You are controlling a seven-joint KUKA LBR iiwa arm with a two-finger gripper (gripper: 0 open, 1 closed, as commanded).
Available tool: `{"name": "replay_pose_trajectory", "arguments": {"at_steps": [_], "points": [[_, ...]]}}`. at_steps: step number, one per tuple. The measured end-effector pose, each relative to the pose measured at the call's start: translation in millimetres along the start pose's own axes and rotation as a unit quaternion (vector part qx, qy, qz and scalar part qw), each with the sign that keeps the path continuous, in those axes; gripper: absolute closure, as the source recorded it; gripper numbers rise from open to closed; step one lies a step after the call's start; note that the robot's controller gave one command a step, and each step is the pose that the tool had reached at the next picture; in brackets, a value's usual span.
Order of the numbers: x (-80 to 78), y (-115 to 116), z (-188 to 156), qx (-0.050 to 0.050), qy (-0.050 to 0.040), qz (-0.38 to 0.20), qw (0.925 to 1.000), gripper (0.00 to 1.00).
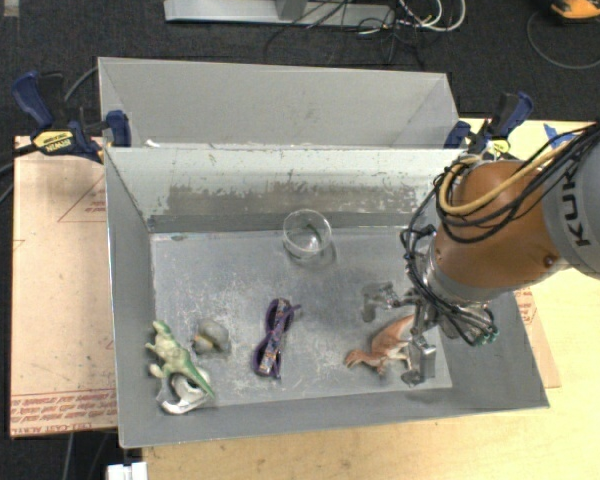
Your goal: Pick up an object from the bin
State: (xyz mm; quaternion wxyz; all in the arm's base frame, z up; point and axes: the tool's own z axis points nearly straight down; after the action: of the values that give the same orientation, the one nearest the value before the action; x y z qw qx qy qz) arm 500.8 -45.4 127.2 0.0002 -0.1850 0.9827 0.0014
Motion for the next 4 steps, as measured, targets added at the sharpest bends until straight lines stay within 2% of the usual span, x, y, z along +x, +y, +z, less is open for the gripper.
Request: {"name": "replay_pose_trajectory", "arguments": {"at_steps": [1, 2, 4], "points": [[0.0, 0, 0, 0.000, 0.0000, 0.000, 1.0000, 0.00], [-10.0, 7, 58, -0.001, -0.0002, -0.224, 0.9745, 1.00], [-9.7, 7, 58, -0.001, -0.0001, -0.224, 0.9745, 1.00]]}}
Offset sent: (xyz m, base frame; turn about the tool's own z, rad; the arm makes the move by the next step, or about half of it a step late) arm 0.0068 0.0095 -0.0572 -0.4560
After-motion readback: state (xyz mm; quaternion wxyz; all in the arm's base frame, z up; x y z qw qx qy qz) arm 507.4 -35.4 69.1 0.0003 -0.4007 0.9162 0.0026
